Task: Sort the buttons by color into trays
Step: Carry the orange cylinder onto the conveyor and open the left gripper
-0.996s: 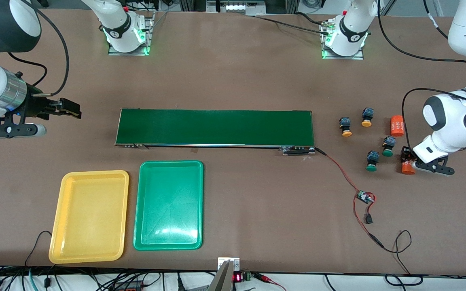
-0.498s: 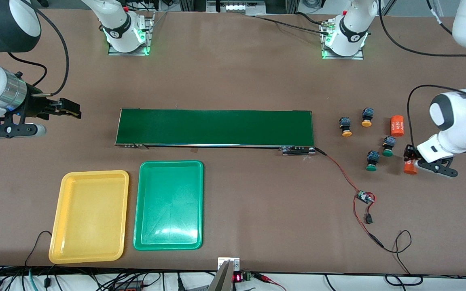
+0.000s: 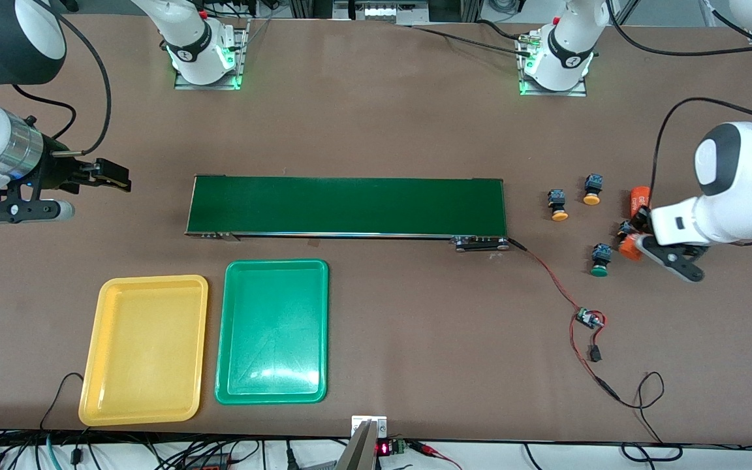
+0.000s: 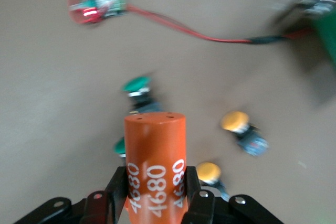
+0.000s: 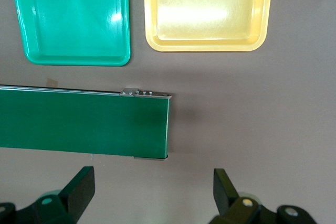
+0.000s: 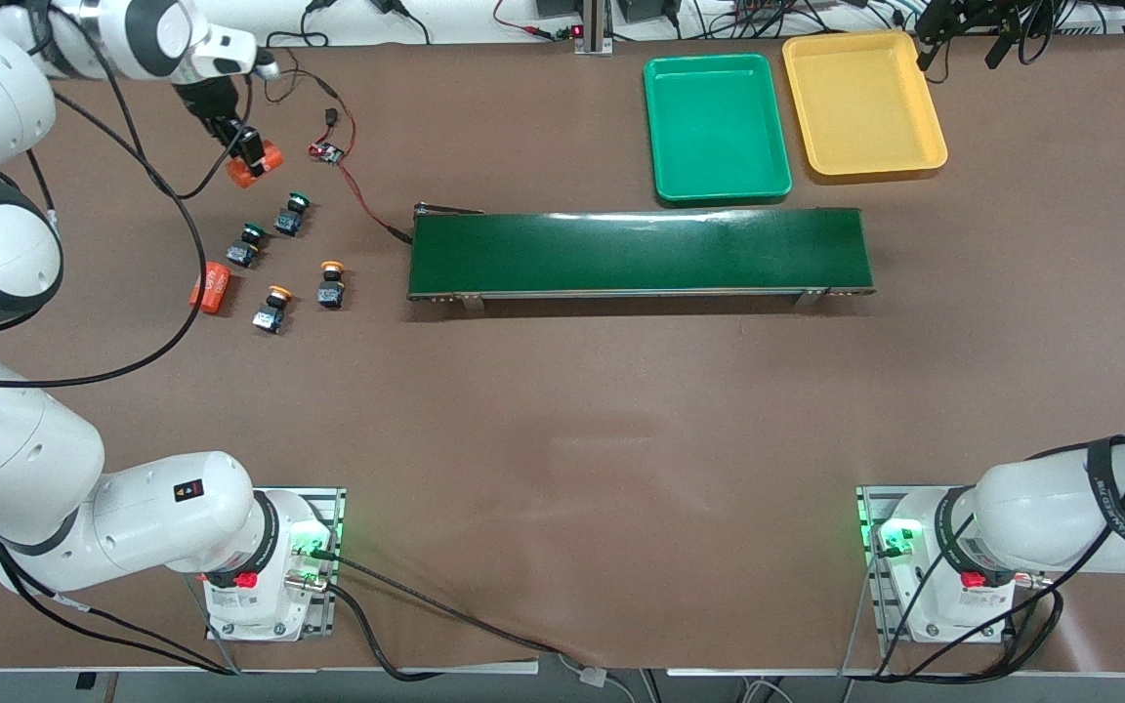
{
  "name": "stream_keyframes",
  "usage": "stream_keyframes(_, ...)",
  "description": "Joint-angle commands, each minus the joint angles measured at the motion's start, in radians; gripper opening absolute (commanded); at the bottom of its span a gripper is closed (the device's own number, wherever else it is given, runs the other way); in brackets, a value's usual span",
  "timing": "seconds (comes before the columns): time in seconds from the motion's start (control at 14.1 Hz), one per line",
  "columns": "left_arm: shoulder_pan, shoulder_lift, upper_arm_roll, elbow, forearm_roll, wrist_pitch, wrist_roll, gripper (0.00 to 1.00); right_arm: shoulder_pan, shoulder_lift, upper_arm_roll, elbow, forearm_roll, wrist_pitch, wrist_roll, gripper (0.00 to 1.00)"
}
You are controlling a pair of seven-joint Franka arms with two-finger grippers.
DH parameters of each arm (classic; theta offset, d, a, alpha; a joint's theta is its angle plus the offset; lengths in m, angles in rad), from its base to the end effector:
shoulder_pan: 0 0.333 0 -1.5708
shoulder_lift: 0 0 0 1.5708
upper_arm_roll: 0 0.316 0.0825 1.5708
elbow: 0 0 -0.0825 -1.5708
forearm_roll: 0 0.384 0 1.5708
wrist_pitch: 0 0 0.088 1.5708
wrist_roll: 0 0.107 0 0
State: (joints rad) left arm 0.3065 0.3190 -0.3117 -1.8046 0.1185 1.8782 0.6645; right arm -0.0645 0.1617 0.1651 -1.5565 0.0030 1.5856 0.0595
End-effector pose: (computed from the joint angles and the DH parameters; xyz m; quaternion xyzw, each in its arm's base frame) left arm 0.6067 0.0173 0.3588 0.9307 -0.3476 -0.1094 0.0318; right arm 0.5945 0.0535 0.5403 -0.9976 -0.0202 0.0661 0.0095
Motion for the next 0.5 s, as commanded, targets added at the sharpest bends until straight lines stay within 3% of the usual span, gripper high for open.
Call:
stream_keyframes(0.0, 0.008, 0.020, -0.127, 0.039, 0.003, -0.079, 0.053, 0.31, -0.005, 0.006, 0.001, 0.021, 0.009, -0.016, -0.013, 1.00)
stream_keyframes(0.28, 0.002, 0.107, -0.340, 0.042, 0.007, -0.060, 0.116, 0.27, -0.006, 0.006, -0.001, 0.021, 0.011, -0.016, -0.013, 1.00)
stream_keyframes(0.43, 0.002, 0.138, -0.378, 0.028, 0.001, -0.034, 0.226, 0.24, -0.006, 0.006, -0.001, 0.021, 0.011, -0.016, -0.013, 1.00)
